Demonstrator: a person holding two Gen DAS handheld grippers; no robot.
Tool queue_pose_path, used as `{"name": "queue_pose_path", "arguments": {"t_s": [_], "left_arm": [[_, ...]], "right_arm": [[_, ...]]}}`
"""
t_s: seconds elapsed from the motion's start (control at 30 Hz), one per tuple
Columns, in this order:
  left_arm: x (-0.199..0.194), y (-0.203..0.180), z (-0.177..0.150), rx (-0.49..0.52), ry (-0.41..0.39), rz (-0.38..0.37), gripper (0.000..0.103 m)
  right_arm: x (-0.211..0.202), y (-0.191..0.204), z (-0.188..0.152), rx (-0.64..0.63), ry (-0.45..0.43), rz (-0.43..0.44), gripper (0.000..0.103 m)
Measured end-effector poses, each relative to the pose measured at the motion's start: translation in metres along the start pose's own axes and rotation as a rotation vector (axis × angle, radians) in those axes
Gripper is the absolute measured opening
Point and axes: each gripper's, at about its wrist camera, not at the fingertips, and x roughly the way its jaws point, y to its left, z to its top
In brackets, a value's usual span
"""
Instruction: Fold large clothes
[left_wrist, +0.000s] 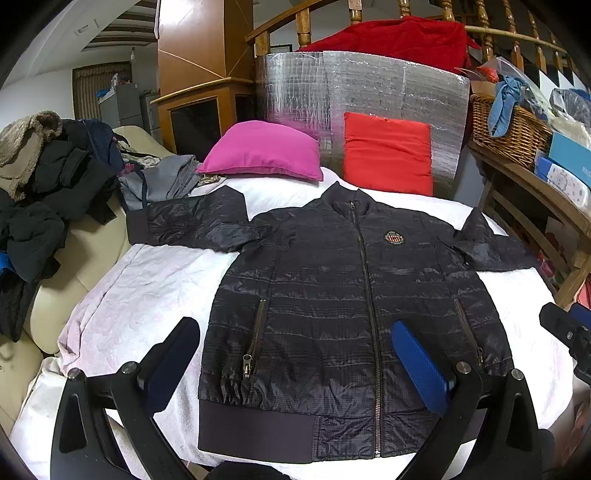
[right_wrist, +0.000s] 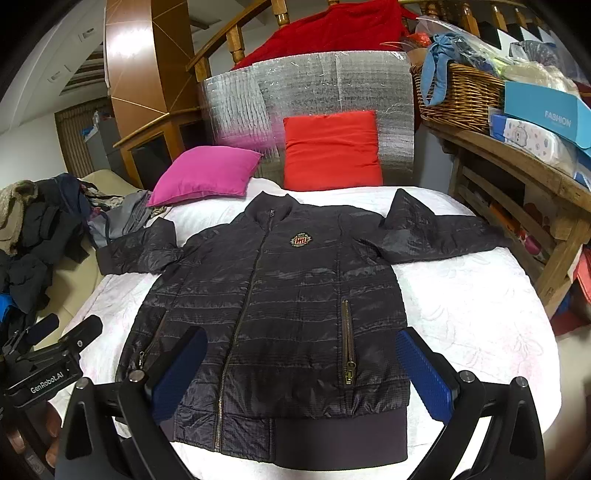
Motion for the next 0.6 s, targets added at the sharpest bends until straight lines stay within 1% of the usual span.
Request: {"name": "queue_pose_path", "arguments": {"t_s": [0.43,0.5,0.57,0.6], "left_arm": [[0.011,-0.003,-0.001,0.002,0.018,-0.008,0.103],[0.017,0.001,-0.003,-0.009,0.031,-0.018,0.103],[0.026,0.008,-0.006,-0.023,0.047,-0.003,0.103],[0.033,0.013,-0.008,-0.034,0.065,0.010,0.103]], "right_arm": [[0.006,-0.010,-0.002,0.018,0.007,0.007,0.103],[0.010,-0.020,-0.005,0.035,0.021,0.030,0.103],[0.019,-0.037,-0.009,0.083,0.053,0.054,0.103],[0.026,-0.053,-0.013,0.131,0.077,0.077,0.103]]}}
